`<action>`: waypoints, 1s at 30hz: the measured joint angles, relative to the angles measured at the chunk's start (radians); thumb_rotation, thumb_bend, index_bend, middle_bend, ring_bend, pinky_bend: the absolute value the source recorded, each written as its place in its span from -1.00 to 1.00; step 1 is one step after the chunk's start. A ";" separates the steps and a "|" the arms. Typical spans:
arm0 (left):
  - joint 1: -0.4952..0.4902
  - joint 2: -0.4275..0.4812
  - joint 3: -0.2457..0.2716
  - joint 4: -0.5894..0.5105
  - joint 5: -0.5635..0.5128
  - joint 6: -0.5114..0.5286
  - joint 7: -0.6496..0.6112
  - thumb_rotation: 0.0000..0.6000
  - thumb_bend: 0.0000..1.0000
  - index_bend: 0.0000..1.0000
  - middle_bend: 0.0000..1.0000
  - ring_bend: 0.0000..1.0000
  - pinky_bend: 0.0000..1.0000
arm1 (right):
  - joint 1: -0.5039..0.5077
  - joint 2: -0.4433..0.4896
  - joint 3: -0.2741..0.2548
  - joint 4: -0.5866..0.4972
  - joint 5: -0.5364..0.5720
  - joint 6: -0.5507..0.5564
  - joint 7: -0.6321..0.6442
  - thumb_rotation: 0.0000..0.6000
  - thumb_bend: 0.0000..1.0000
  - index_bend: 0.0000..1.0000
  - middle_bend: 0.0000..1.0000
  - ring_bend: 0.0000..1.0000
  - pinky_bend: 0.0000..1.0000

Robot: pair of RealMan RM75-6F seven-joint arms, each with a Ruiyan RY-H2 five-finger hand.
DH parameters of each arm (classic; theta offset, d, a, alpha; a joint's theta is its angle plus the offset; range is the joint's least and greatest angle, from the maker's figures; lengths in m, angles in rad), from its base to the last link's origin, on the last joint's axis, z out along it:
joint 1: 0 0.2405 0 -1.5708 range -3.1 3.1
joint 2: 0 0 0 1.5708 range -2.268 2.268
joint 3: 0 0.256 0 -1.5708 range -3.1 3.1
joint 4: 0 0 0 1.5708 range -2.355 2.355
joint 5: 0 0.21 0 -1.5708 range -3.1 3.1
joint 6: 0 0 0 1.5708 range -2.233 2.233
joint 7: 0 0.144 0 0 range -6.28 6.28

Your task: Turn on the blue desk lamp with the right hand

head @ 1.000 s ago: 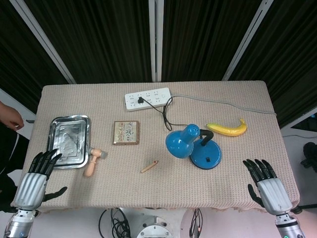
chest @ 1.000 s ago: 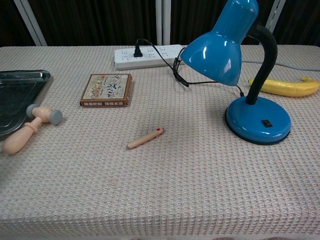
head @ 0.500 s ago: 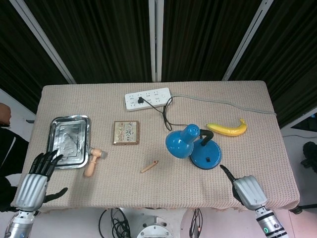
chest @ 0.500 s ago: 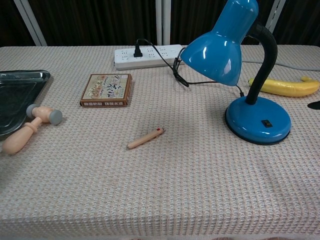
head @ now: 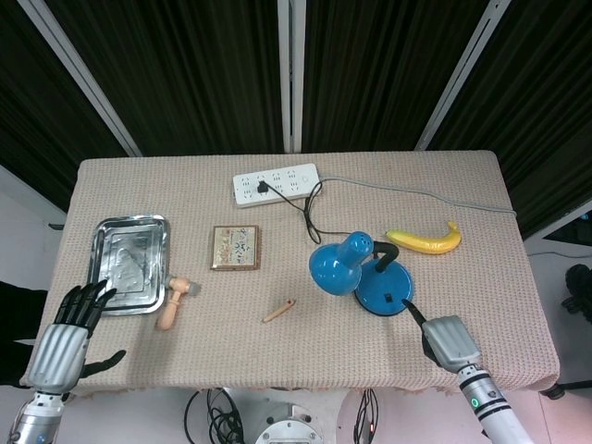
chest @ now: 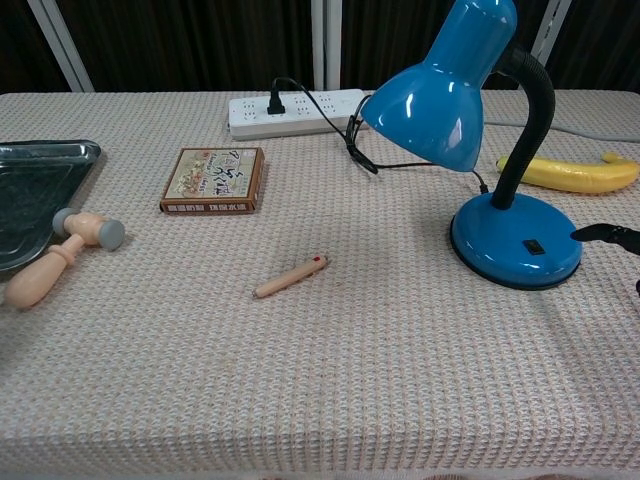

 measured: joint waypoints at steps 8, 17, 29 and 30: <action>-0.001 -0.001 -0.001 0.002 -0.004 -0.002 0.000 1.00 -0.96 -0.80 -0.94 -1.00 -1.00 | 0.041 -0.021 0.013 -0.007 0.065 -0.036 -0.037 1.00 0.45 -1.00 1.00 0.88 0.73; -0.002 -0.001 -0.002 0.004 -0.006 -0.004 -0.004 1.00 -0.96 -0.80 -0.94 -1.00 -1.00 | 0.082 -0.031 0.018 -0.004 0.121 -0.059 -0.064 1.00 0.39 -1.00 1.00 0.88 0.73; -0.001 0.001 -0.001 0.003 -0.004 -0.001 -0.006 1.00 -0.96 -0.80 -0.94 -1.00 -1.00 | 0.107 -0.037 -0.008 -0.006 0.178 -0.076 -0.090 1.00 0.34 -1.00 1.00 0.88 0.73; -0.001 0.001 -0.001 0.003 -0.003 -0.001 -0.006 1.00 -0.96 -0.80 -0.94 -1.00 -1.00 | 0.108 -0.036 -0.012 -0.009 0.179 -0.075 -0.093 1.00 0.34 -1.00 1.00 0.88 0.73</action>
